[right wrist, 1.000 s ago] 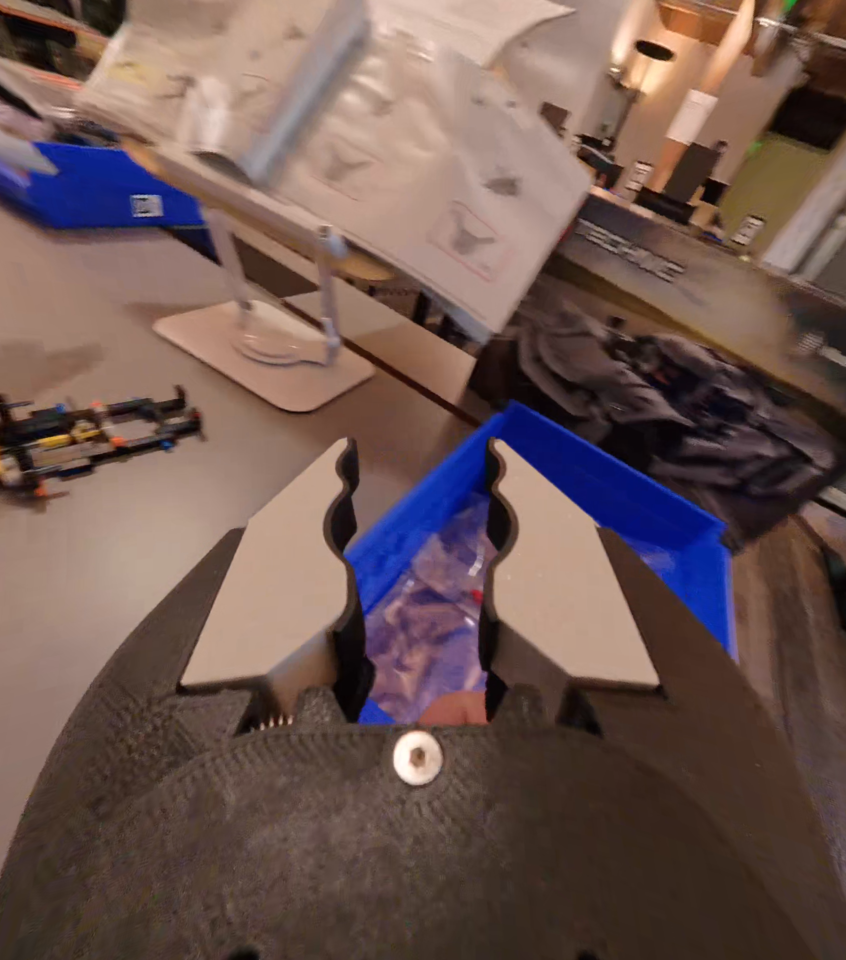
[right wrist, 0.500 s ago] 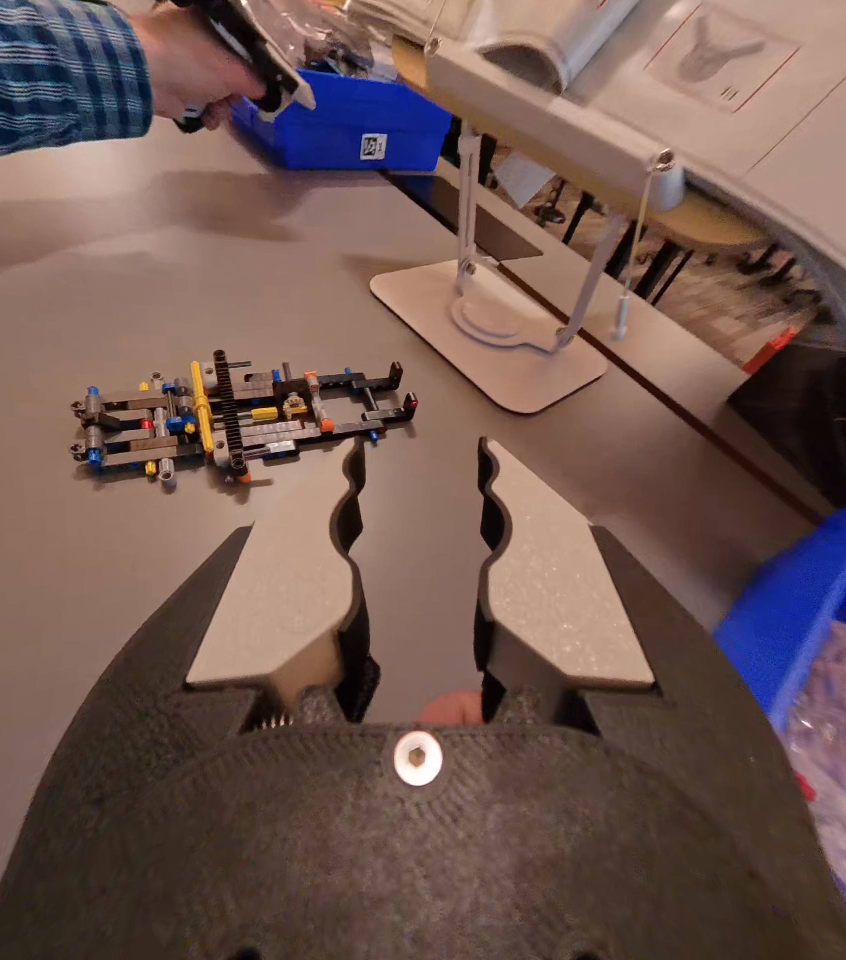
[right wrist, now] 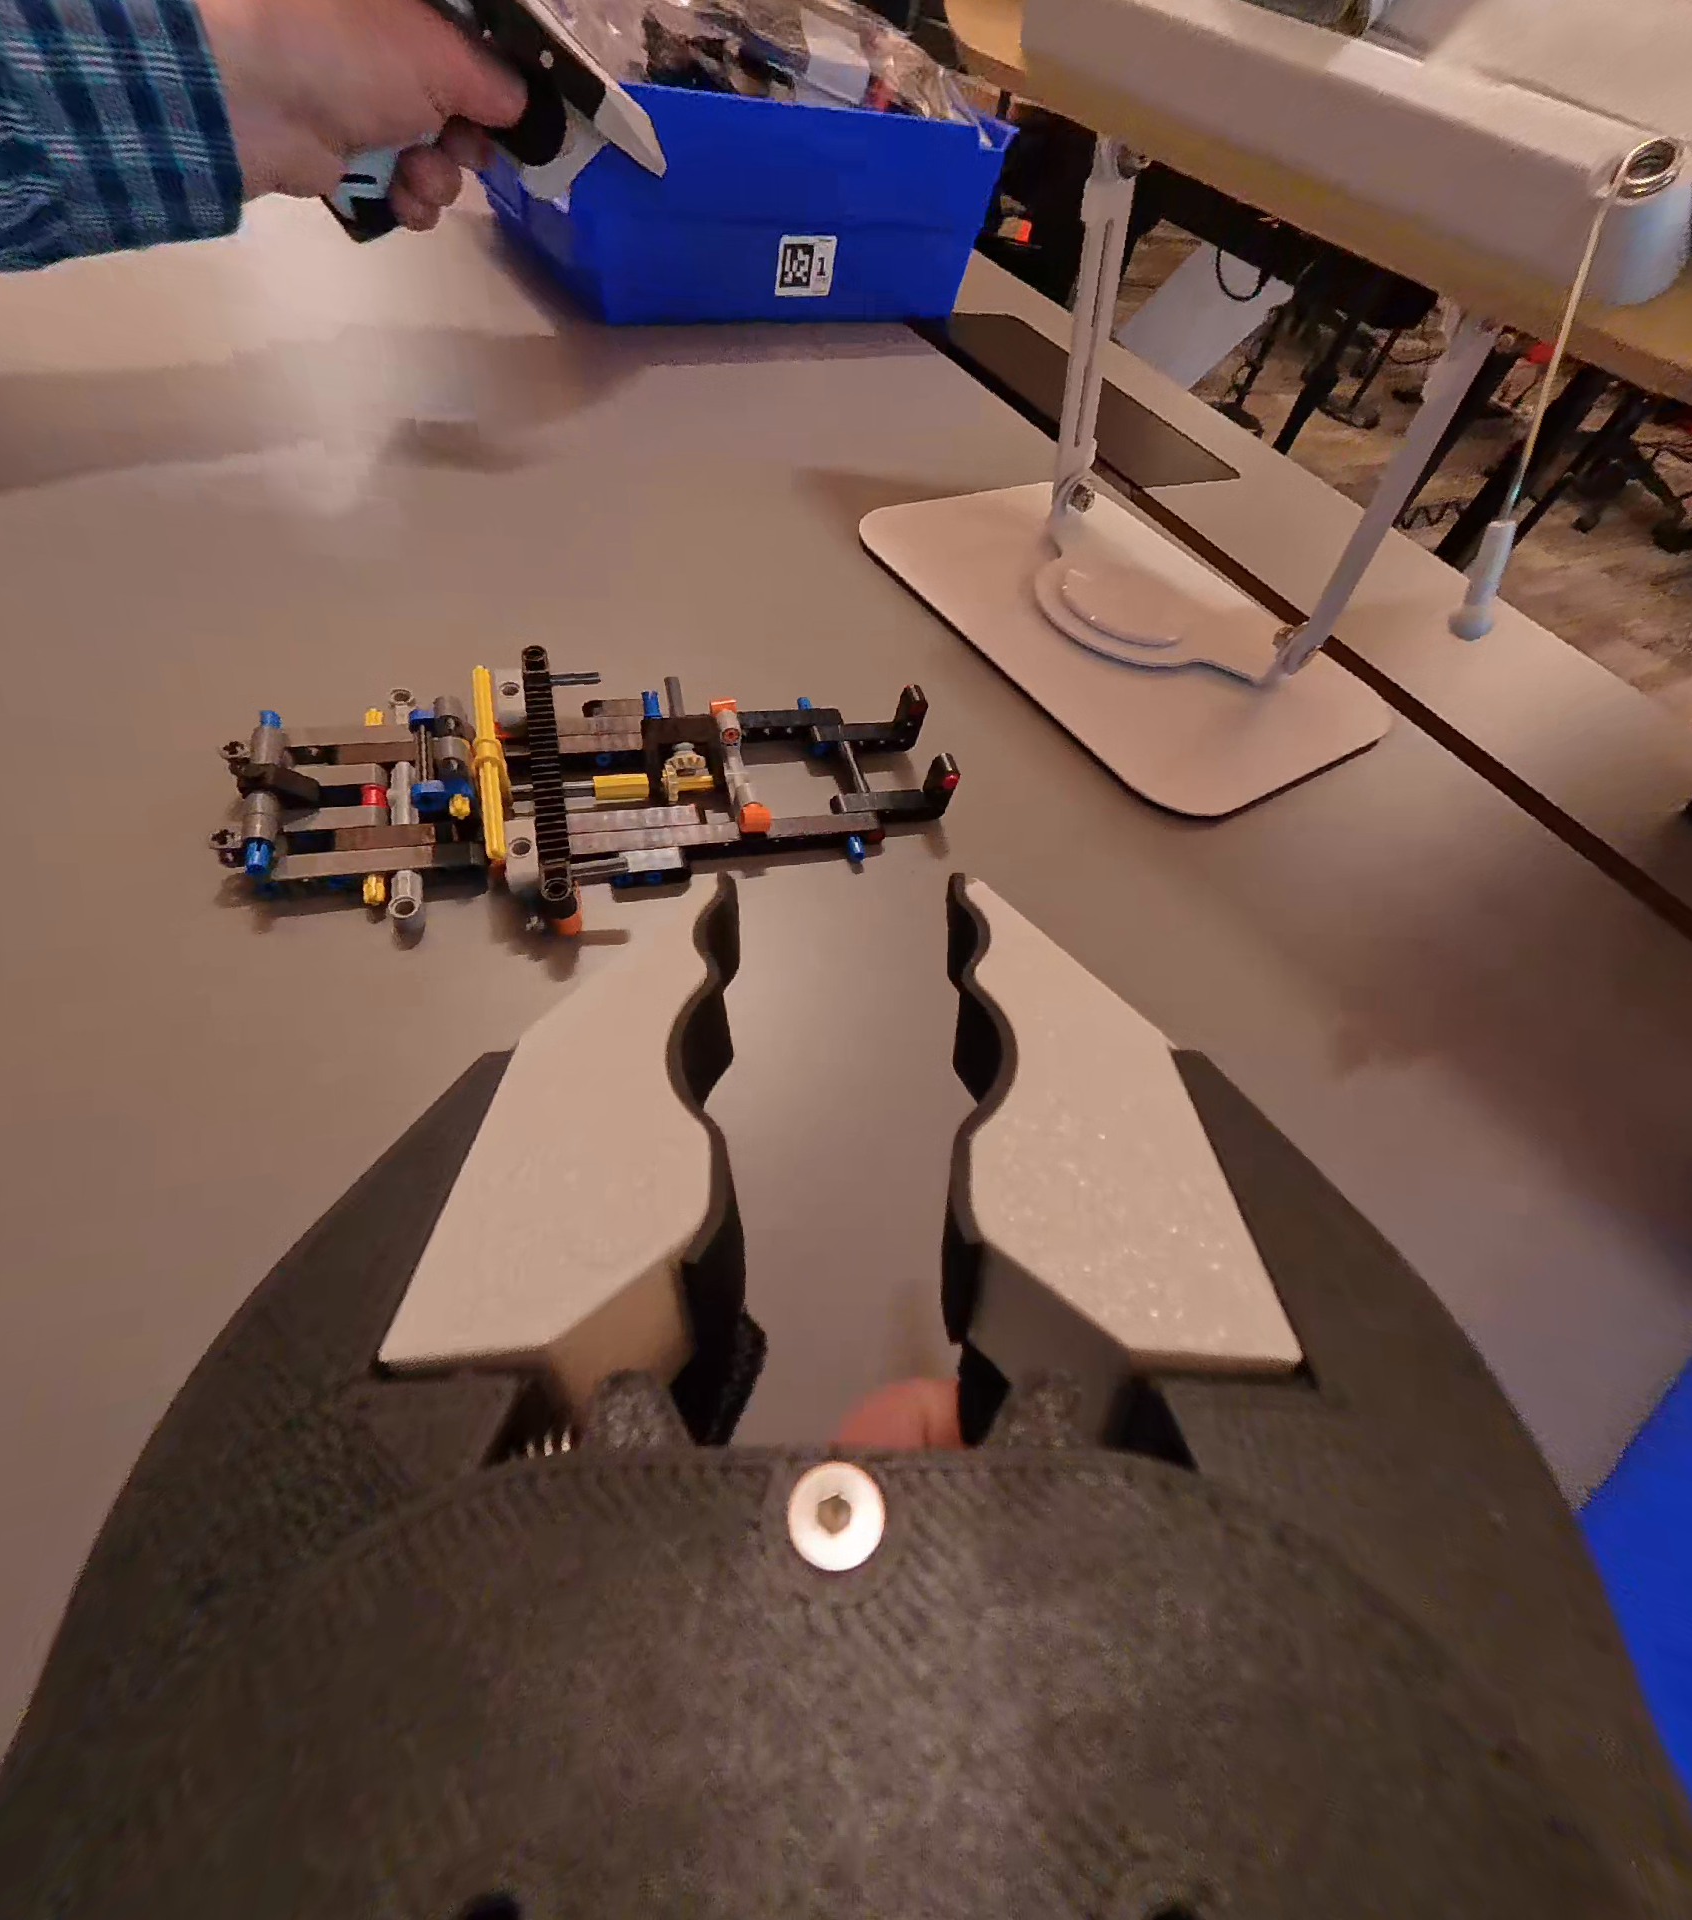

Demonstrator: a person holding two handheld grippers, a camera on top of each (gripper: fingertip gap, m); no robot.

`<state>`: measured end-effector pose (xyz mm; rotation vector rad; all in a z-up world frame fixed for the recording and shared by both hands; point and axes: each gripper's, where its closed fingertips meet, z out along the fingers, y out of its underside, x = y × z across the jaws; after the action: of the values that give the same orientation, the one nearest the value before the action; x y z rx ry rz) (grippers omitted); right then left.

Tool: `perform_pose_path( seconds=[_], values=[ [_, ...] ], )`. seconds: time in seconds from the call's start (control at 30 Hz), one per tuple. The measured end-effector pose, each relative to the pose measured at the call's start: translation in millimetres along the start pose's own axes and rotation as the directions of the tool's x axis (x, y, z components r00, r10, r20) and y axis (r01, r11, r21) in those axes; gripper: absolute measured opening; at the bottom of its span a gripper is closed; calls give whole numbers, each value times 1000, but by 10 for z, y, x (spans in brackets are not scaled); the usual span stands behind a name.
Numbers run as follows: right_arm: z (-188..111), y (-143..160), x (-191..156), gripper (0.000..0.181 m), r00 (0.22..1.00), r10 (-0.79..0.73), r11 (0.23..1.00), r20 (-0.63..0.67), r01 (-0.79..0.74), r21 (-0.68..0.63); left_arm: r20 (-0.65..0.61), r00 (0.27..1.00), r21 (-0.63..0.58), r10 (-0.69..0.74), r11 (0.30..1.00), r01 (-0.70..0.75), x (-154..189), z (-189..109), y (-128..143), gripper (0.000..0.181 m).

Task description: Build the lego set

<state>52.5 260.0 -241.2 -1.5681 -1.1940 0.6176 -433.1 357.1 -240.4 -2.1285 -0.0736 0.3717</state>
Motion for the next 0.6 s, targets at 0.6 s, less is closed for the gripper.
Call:
perform_pose_path(
  seconds=[0.6],
  values=[
    [39,127,-47,37,998,-57,998,0,57,5,65,973,237,220,944,-229,-192,-1491,-379,41]
  ],
)
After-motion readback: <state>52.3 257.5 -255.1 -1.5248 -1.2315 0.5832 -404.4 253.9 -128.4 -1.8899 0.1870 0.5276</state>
